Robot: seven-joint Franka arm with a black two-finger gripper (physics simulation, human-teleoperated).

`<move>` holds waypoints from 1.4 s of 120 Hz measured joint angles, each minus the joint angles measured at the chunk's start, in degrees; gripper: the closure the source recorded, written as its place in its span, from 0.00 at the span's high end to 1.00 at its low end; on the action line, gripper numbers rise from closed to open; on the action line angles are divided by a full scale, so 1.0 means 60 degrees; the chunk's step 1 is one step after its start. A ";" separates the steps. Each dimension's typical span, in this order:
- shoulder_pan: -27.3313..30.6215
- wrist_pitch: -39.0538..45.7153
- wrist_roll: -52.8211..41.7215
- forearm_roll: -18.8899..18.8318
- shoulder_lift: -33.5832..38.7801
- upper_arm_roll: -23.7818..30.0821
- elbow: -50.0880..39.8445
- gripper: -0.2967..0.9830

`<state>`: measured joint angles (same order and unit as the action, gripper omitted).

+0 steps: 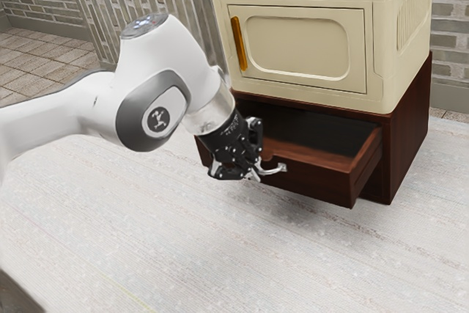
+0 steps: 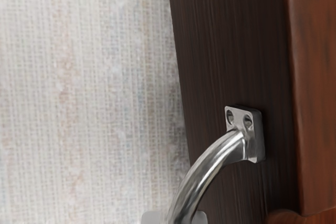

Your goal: Pull the drawer handle with one arm to open the drawer

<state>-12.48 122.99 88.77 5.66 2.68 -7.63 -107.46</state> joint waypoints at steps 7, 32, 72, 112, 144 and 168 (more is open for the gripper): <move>0.0007 -0.0003 0.0004 -0.0004 0.0107 0.0019 -0.0121 0.15; -0.0052 0.0000 0.0017 -0.0047 0.0556 0.0012 -0.0635 0.15; -0.0010 0.0023 0.0032 -0.0144 0.1002 0.0024 -0.1112 0.15; -0.0012 0.0067 0.0040 -0.0201 0.1209 0.0029 -0.1222 0.24; 0.0095 0.0073 0.0038 -0.0234 0.1925 0.0040 -0.1558 0.42; 0.0079 -0.1860 0.0008 -0.0242 0.0924 0.0162 0.0925 0.63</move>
<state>-12.00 111.84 88.81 4.20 8.23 -6.66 -101.91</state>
